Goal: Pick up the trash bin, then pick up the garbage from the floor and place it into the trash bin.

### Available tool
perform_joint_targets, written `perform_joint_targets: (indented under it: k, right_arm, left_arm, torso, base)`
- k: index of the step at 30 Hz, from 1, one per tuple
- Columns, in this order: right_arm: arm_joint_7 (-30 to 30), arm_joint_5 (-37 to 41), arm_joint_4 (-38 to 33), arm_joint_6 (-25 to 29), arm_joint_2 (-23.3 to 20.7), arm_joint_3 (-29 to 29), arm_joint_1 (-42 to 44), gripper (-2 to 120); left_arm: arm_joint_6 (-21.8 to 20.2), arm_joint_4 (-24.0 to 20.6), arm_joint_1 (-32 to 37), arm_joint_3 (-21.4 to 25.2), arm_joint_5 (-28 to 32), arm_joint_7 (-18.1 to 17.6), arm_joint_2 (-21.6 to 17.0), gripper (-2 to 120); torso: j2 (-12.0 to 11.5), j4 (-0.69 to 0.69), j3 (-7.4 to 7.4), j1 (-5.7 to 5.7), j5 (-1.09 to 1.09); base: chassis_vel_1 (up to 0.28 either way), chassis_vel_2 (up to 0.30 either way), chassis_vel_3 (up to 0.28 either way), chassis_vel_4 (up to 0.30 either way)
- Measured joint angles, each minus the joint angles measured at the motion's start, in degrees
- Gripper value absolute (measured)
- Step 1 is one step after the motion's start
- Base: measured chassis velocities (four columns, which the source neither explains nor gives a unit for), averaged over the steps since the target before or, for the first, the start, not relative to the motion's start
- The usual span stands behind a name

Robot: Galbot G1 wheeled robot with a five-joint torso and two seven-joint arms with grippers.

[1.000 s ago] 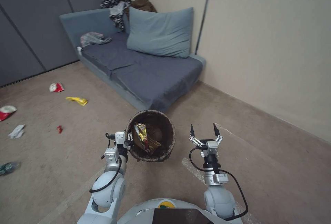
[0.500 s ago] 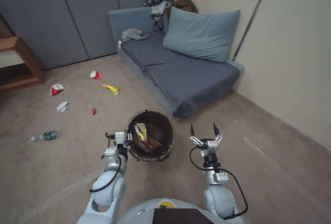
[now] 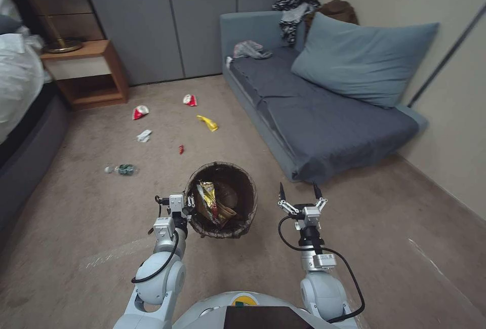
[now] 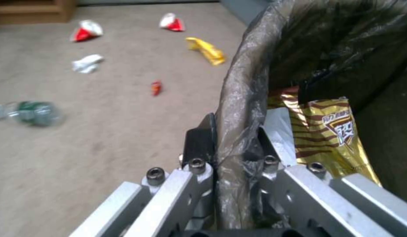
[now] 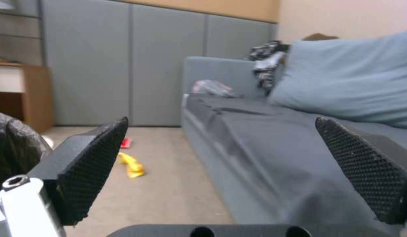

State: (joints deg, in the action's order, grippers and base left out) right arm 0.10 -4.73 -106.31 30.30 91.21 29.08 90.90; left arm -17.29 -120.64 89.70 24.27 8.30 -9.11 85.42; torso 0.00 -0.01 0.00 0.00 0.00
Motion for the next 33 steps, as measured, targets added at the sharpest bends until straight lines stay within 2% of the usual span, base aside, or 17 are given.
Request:
perform_joint_targets:
  k: [24, 33]
  right_arm:
    - [-1.2, 0.3, -0.5, 0.1, -0.6, 0.5, 0.1, 100]
    - [-1.2, 0.5, -0.4, 0.5, -0.2, 0.4, 0.0, 100]
  left_arm:
    - [0.1, -0.3, 0.1, -0.1, -0.2, 0.0, -0.1, 5]
    - [1.7, 0.5, 0.0, 0.0, -1.4, 0.9, -0.1, 5]
  torso:
    - [0.0, 0.00, 0.00, 0.00, -0.01]
    - [0.0, 0.03, 0.00, 0.00, 0.00]
  base:
    - [0.119, 0.123, 0.125, 0.122]
    - [0.100, 0.103, 0.119, 0.103]
